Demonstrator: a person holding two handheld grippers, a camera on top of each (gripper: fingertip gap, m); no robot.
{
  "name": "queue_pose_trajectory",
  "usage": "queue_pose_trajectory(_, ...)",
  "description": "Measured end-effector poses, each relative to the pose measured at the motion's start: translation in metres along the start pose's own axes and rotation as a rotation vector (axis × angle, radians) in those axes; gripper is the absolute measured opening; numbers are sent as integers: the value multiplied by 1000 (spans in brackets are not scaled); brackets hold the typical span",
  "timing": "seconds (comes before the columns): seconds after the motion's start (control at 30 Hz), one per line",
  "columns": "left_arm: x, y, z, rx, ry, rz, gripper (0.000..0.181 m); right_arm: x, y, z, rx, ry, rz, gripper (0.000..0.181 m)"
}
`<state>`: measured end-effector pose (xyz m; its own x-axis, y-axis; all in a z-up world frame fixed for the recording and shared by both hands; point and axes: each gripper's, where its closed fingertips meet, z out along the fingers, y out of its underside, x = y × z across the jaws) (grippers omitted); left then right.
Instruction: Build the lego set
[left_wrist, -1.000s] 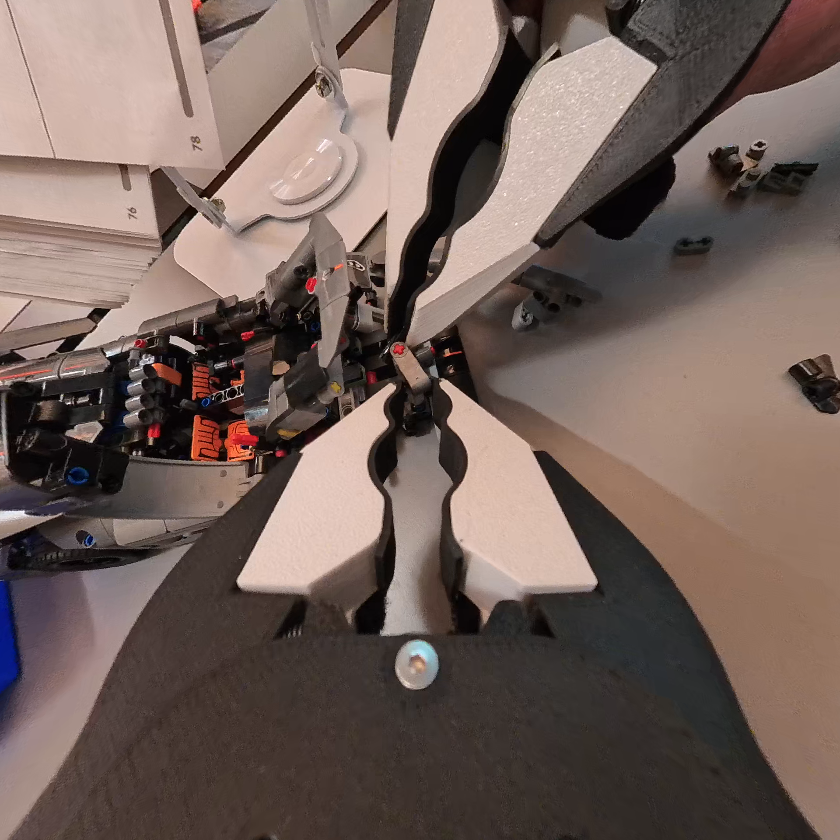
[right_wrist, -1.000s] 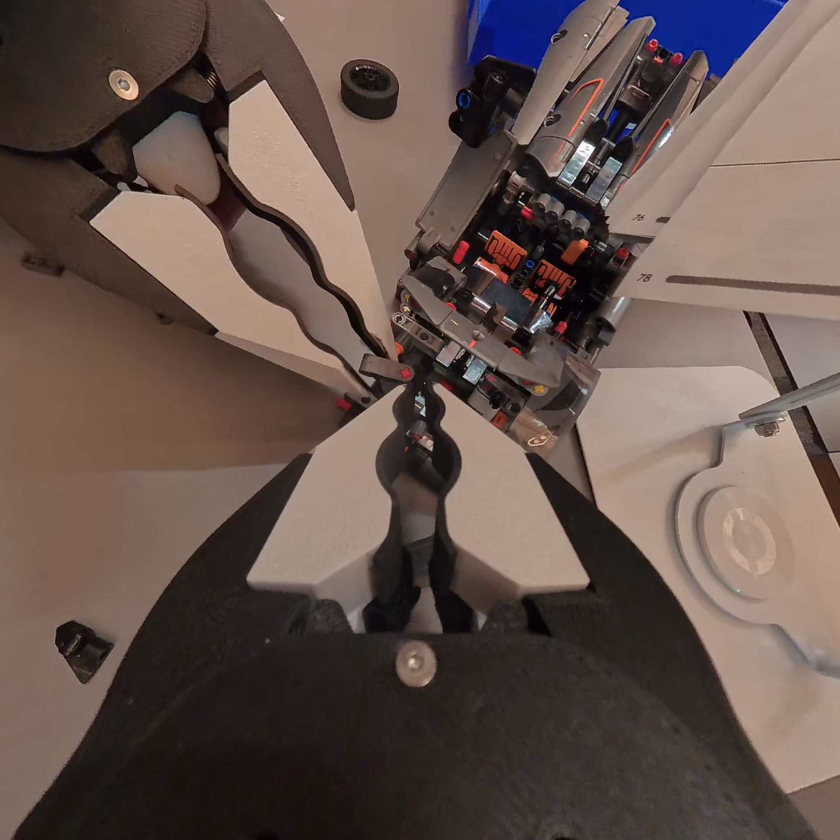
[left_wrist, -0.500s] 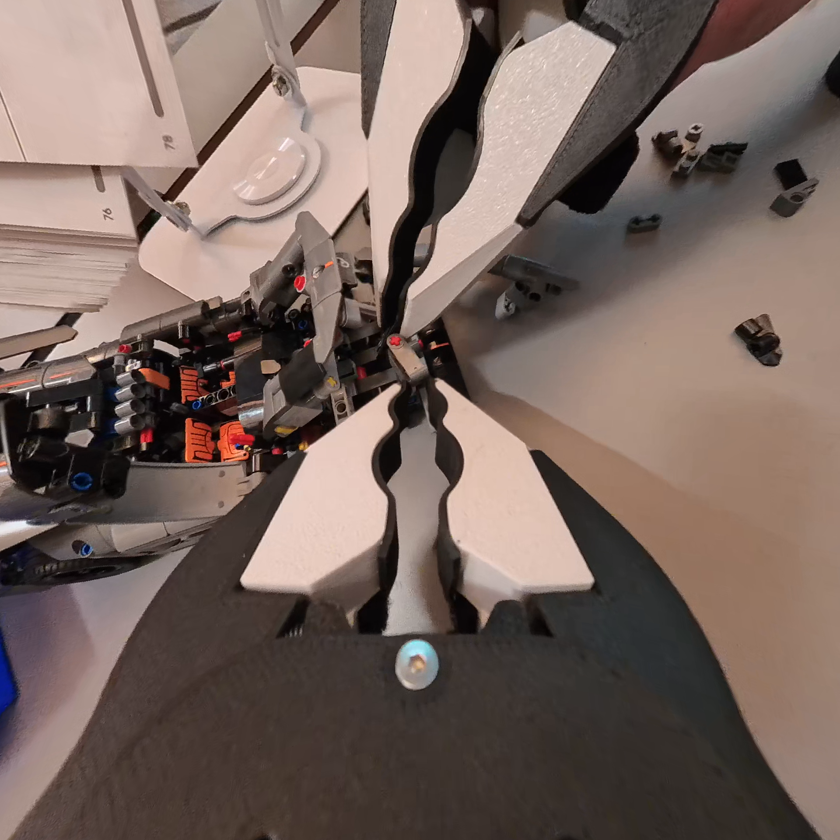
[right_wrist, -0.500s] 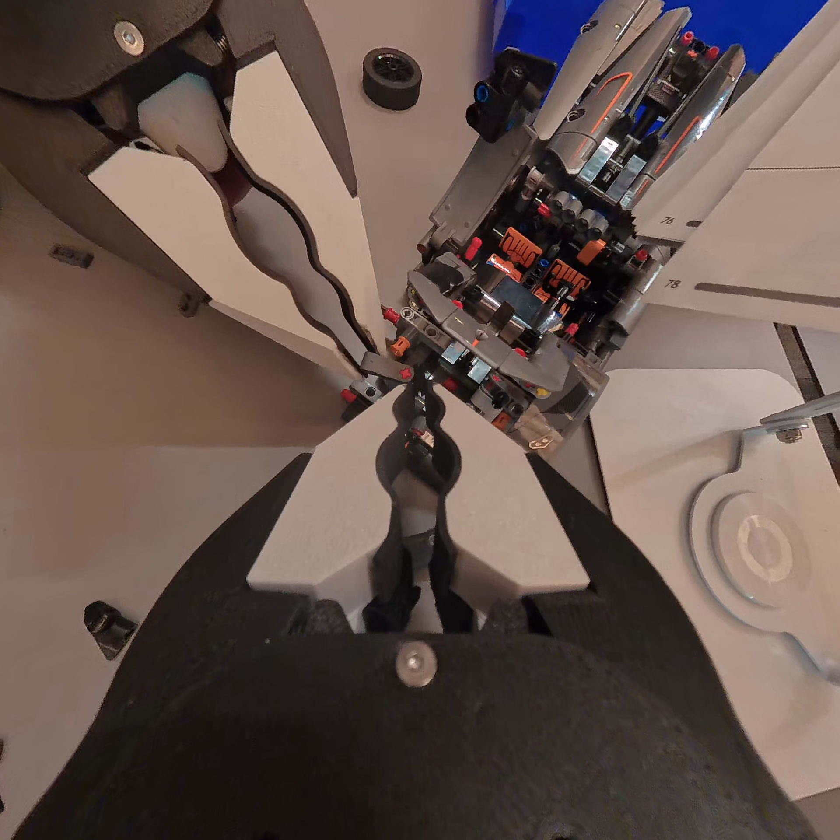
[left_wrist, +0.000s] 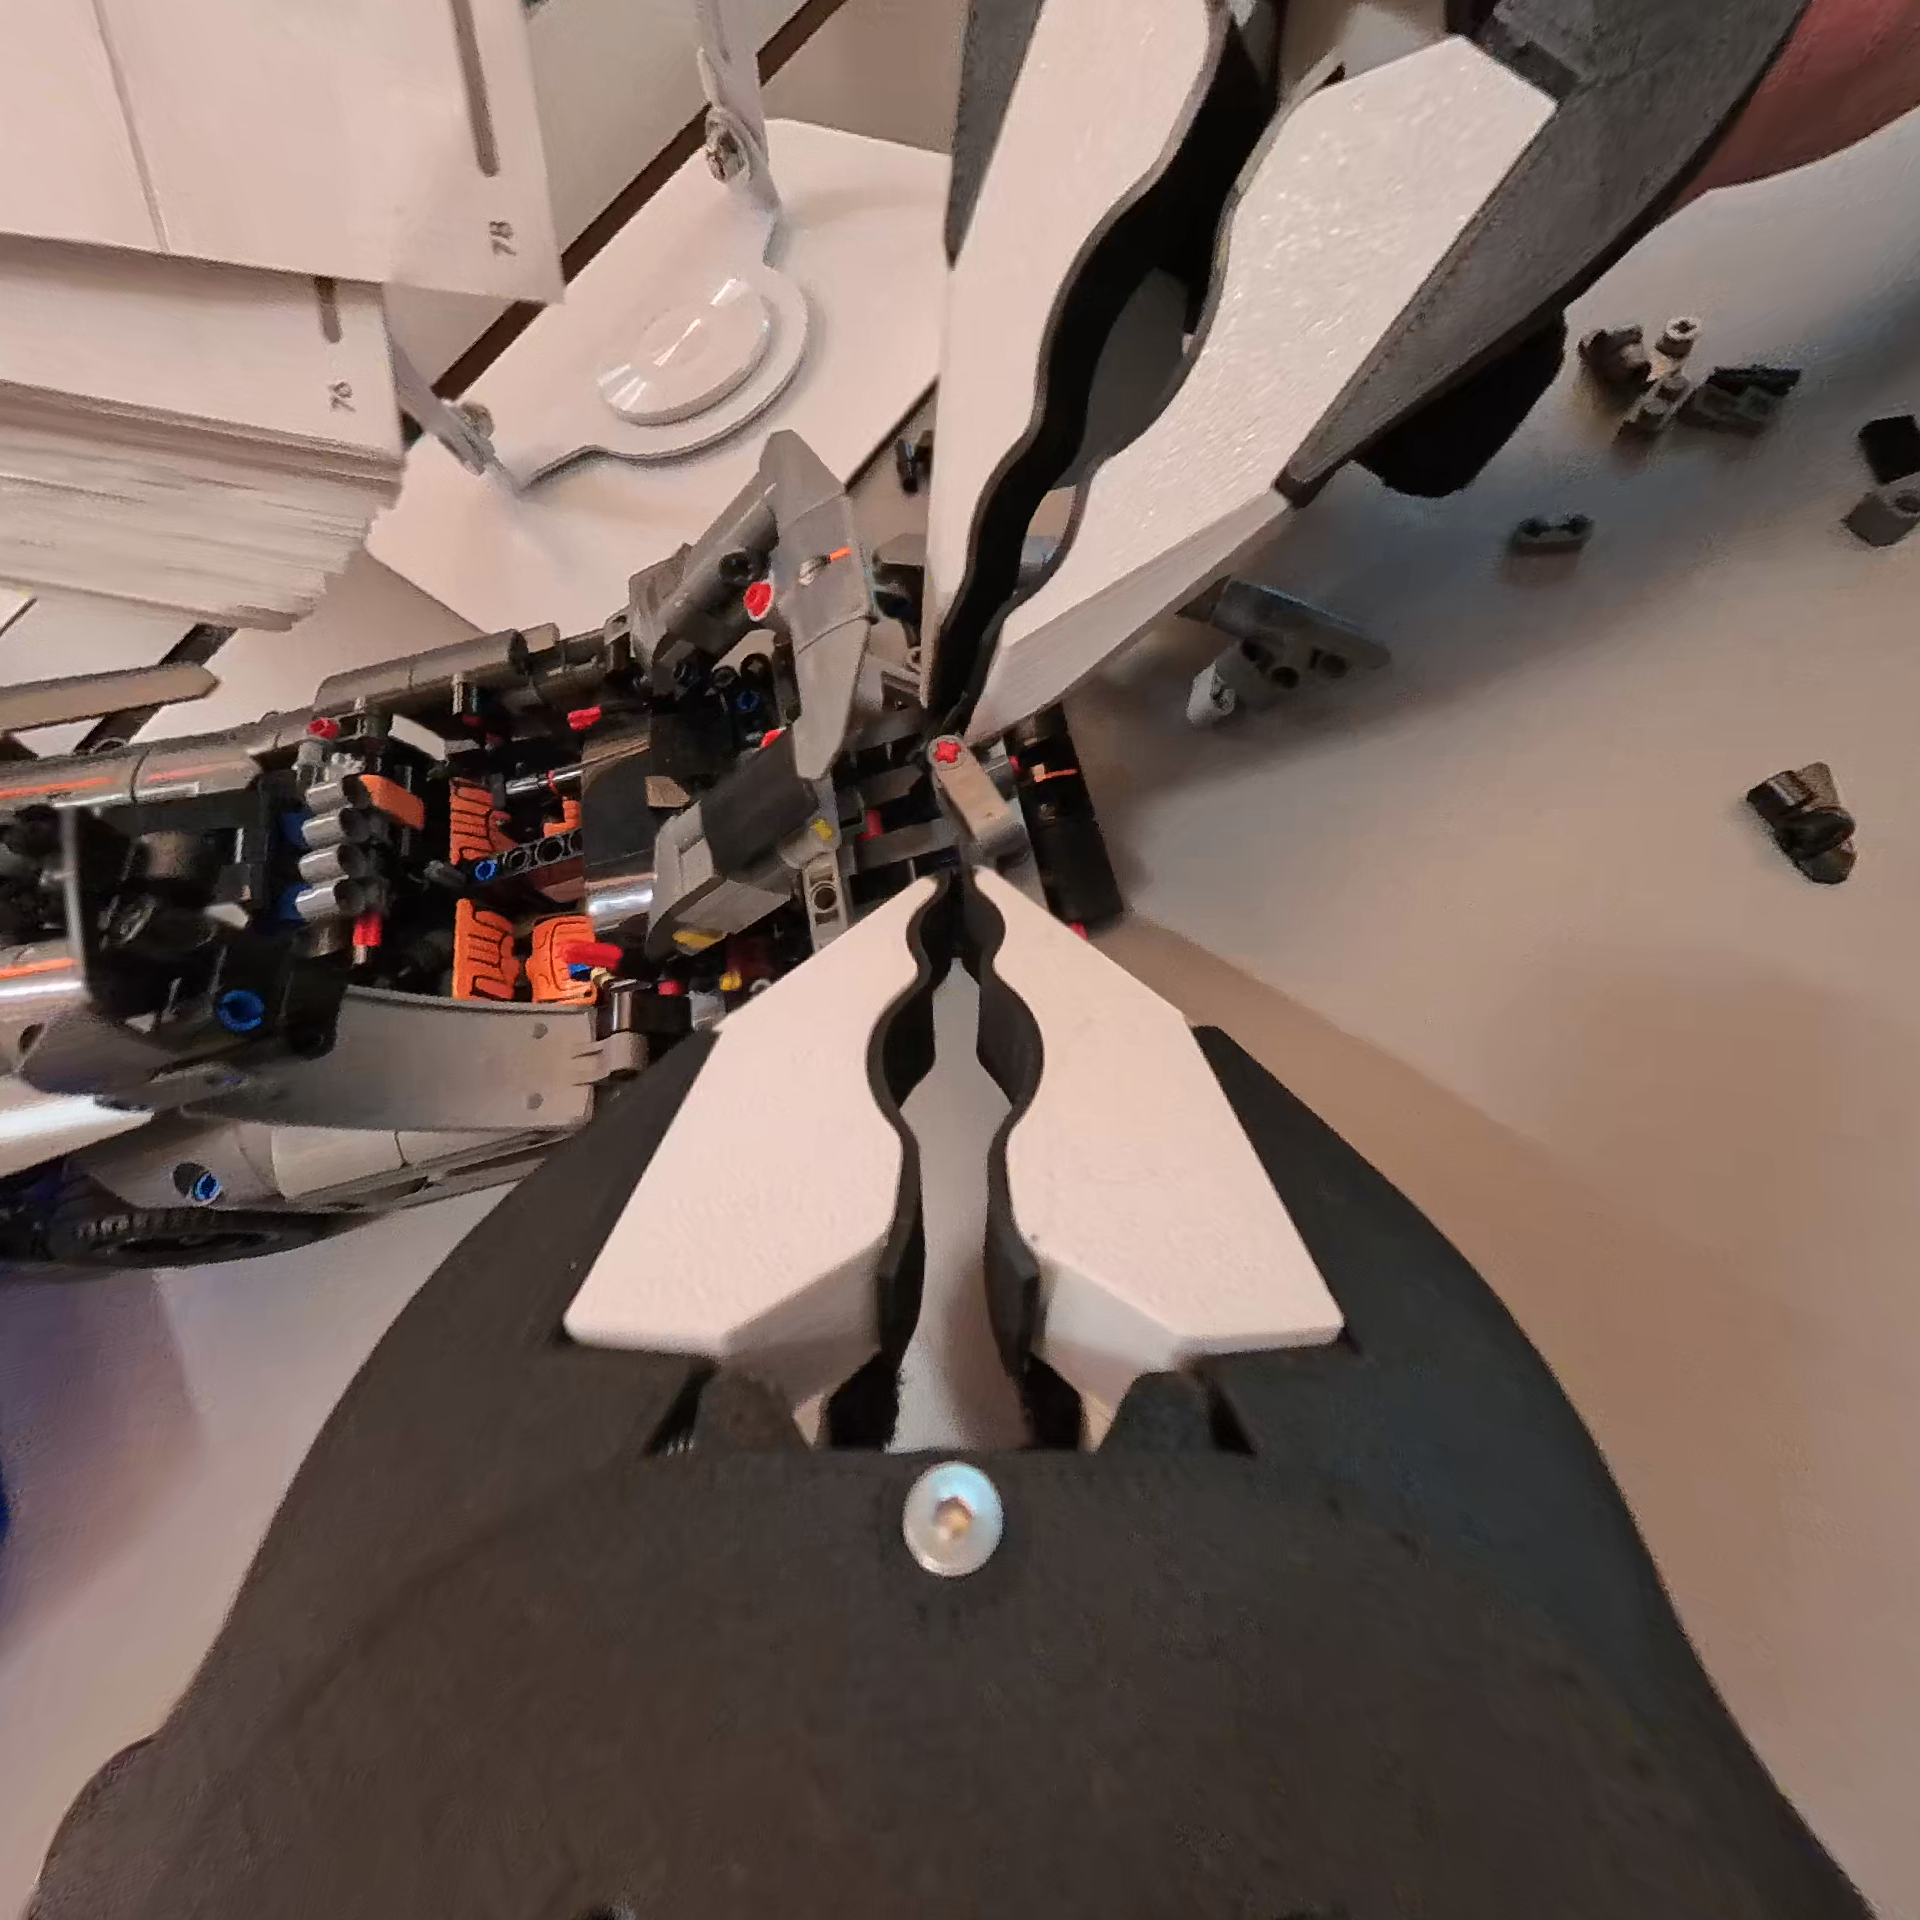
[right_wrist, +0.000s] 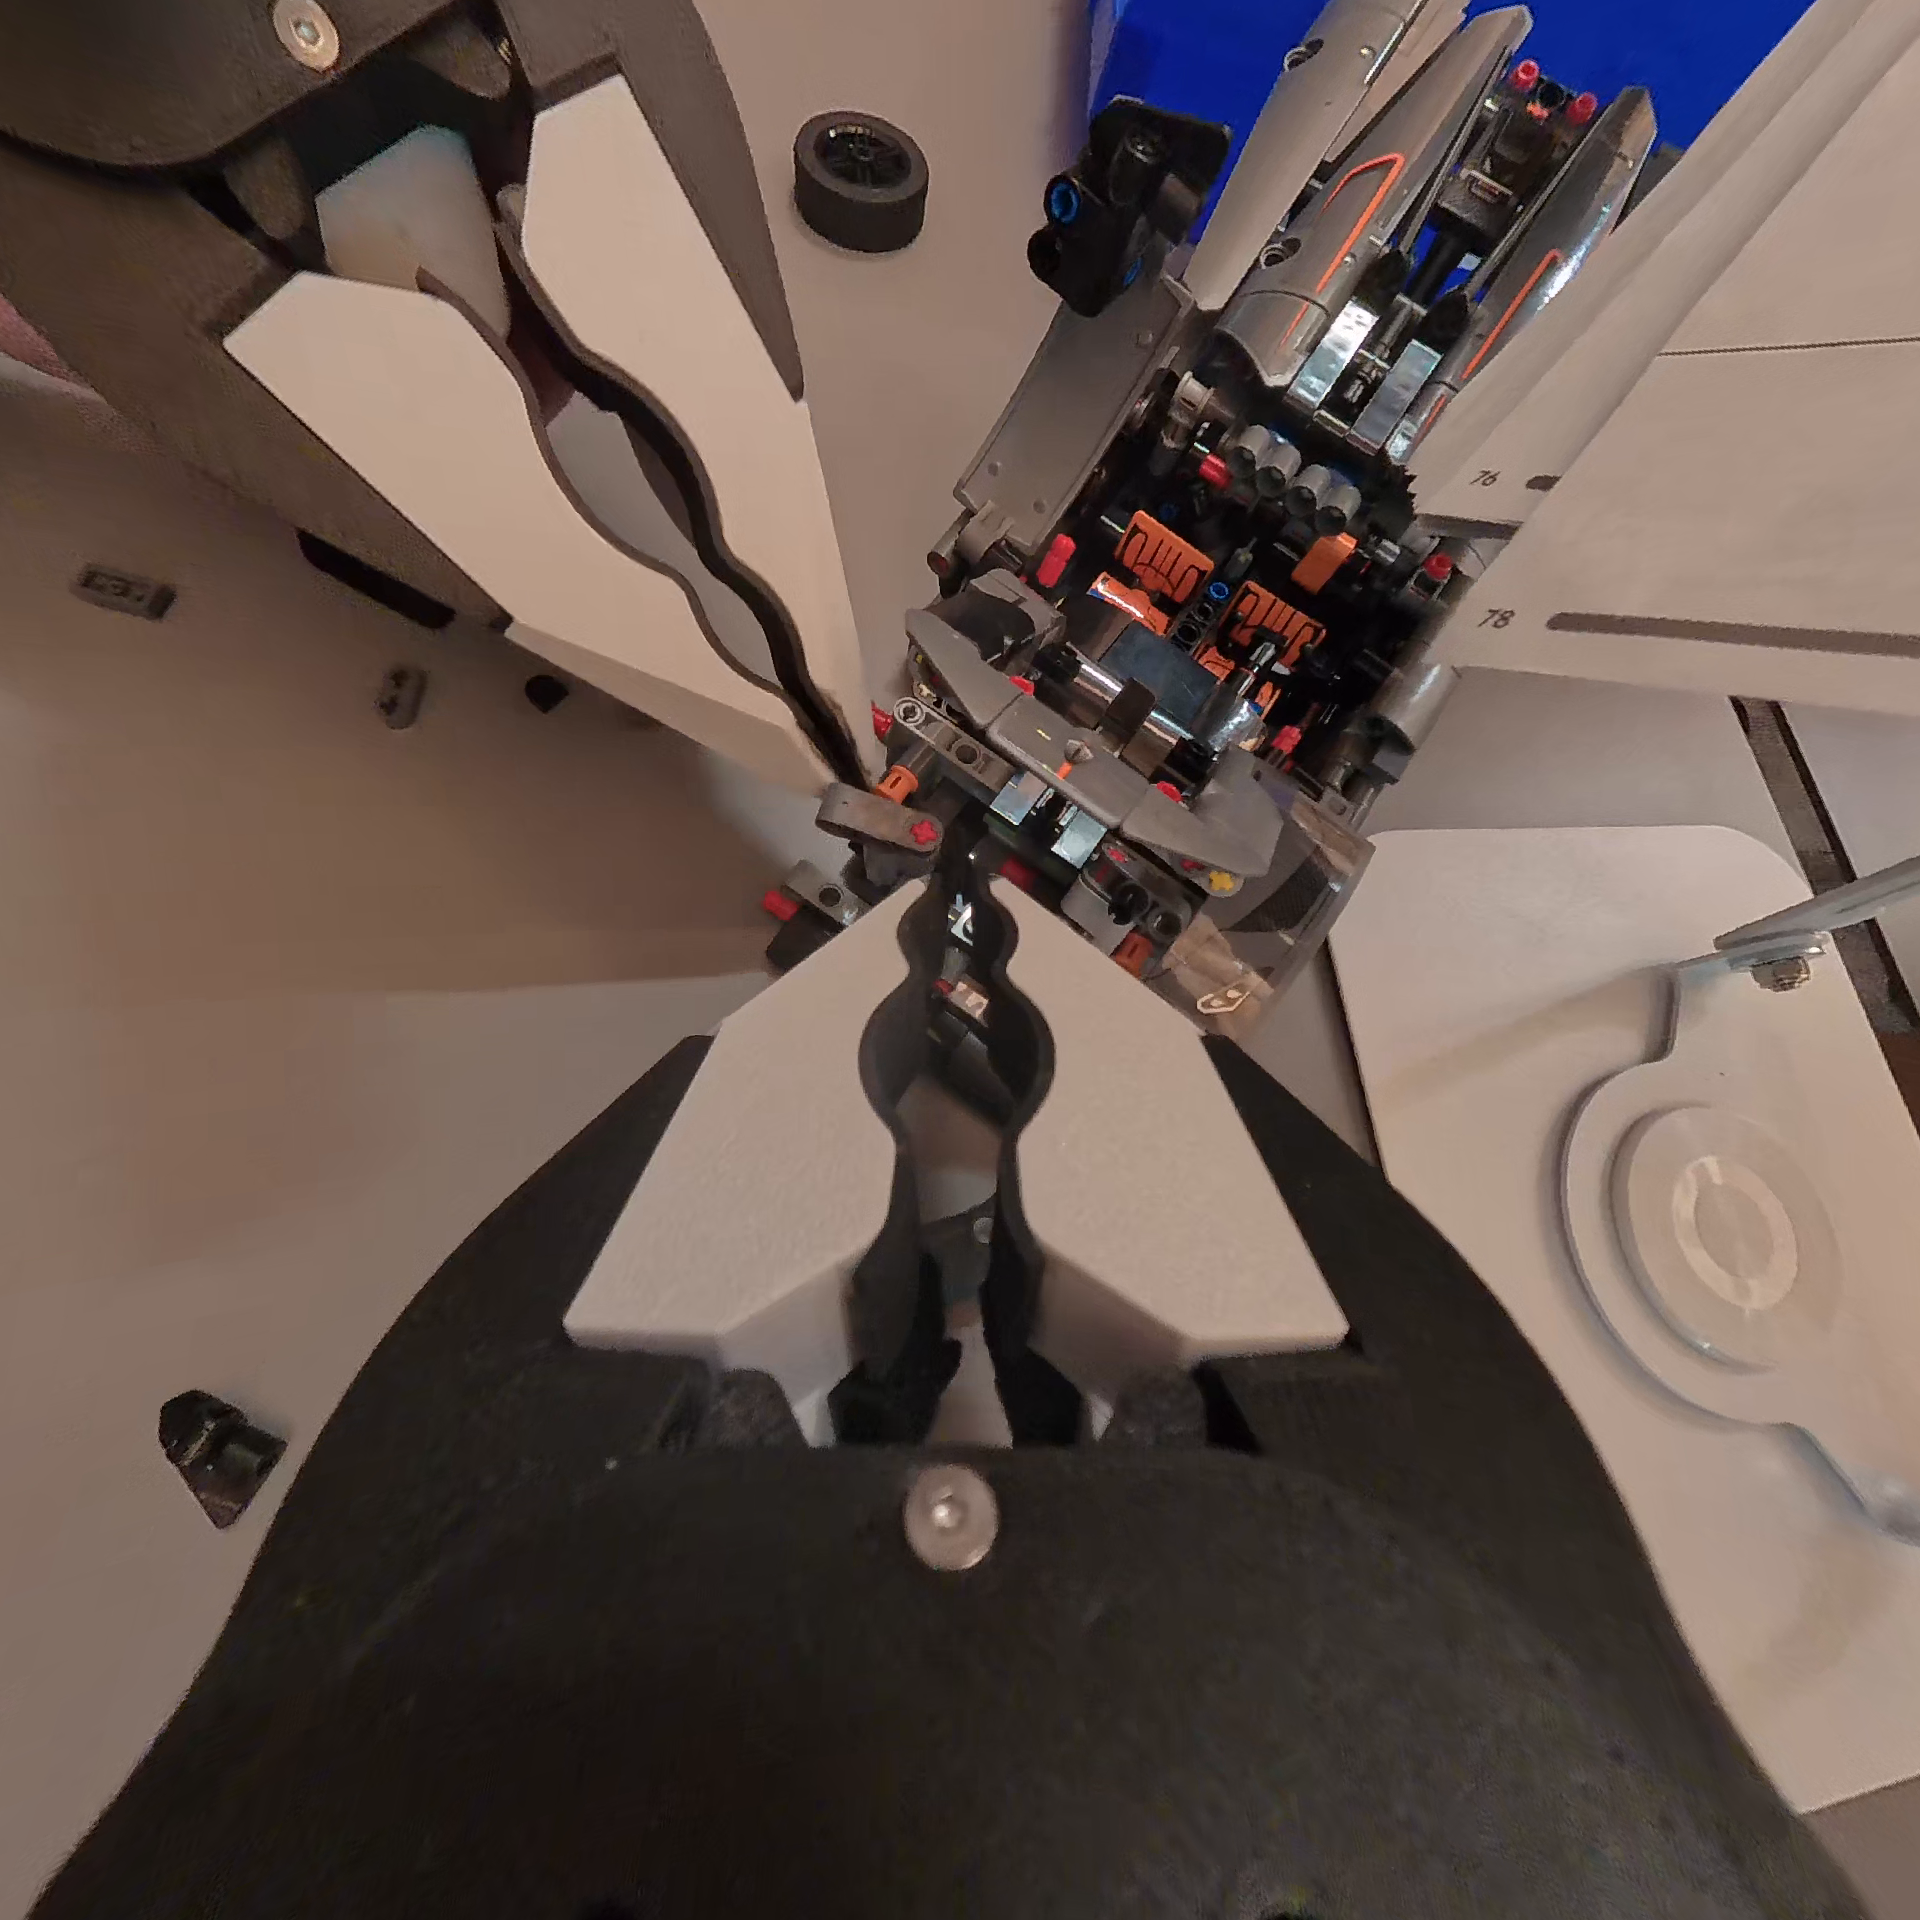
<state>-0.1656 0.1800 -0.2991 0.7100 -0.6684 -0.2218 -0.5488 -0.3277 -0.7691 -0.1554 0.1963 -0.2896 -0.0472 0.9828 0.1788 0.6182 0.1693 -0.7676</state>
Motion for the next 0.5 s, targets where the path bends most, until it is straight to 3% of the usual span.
queue_pose_trajectory(0.4, 8, -8, 3, 52, 28, -8, 16, 3, 11, -13, -47, -17, -27, 2)
queue_pose_trajectory(0.5, 19, -14, 2, 87, 109, -31, 39, 0, 11, -13, -50, -6, -51, 2)
